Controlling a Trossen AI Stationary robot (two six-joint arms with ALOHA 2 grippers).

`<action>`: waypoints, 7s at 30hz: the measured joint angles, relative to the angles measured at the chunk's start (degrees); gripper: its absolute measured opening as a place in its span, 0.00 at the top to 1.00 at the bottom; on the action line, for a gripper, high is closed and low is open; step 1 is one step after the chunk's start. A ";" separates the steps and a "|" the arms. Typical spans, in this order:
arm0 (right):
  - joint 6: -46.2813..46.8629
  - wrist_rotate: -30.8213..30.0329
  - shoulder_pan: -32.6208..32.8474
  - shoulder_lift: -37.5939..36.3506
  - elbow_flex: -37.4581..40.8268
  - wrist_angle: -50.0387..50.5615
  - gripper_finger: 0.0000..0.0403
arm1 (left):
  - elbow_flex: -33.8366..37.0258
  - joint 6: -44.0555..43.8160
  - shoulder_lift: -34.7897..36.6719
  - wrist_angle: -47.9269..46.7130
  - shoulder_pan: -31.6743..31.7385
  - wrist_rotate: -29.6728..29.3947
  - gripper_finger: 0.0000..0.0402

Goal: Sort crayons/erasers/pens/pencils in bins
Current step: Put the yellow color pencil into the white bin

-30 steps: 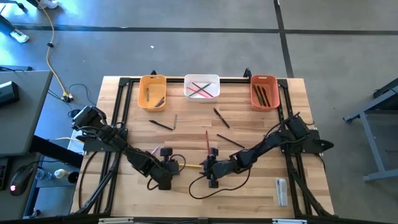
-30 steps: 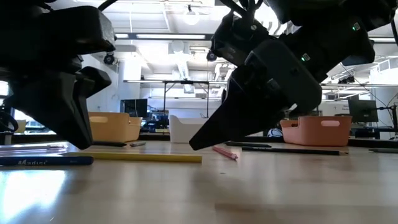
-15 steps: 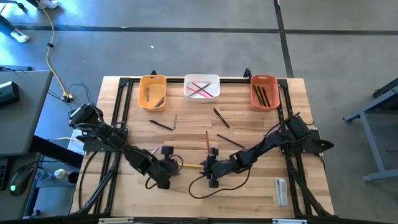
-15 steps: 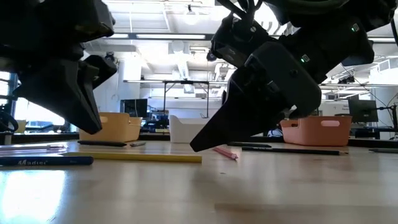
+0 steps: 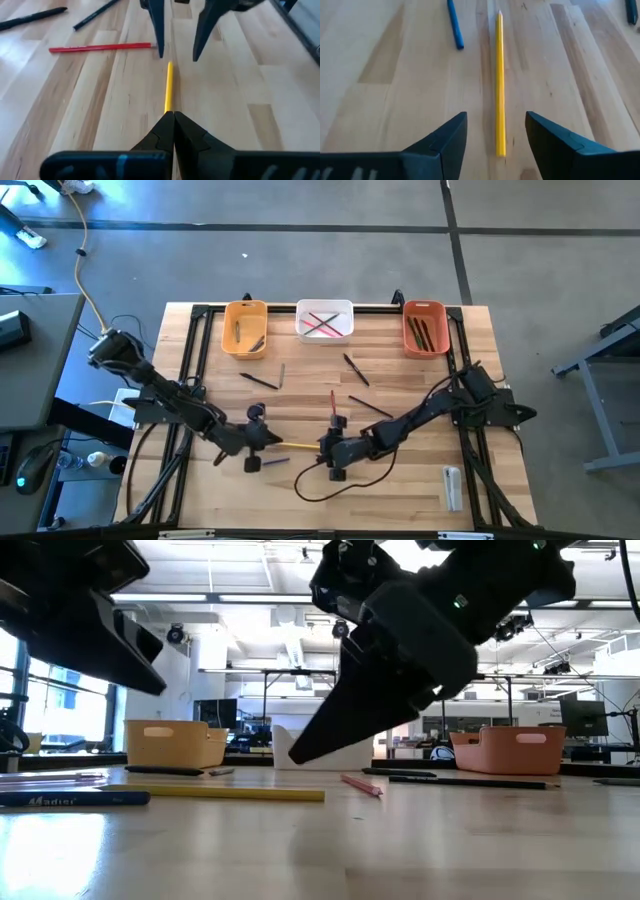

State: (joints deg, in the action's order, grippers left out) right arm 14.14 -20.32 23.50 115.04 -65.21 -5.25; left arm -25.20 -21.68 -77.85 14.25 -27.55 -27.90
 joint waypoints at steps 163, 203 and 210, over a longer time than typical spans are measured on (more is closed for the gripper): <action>-11.60 6.35 2.19 -11.63 20.77 -22.21 0.96 | -12.79 12.73 2.74 -23.85 30.98 -3.85 1.00; -11.66 6.87 2.05 -11.58 24.04 -28.77 1.00 | -46.56 29.39 -34.33 -23.61 62.53 16.31 1.00; -11.66 6.87 2.03 -11.56 24.04 -28.83 1.00 | -46.54 29.84 -34.40 -23.82 63.17 18.37 1.00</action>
State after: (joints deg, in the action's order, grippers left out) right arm 2.48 -13.45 25.52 103.48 -41.17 -34.09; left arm -71.75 8.16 -112.25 -9.57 35.62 -9.53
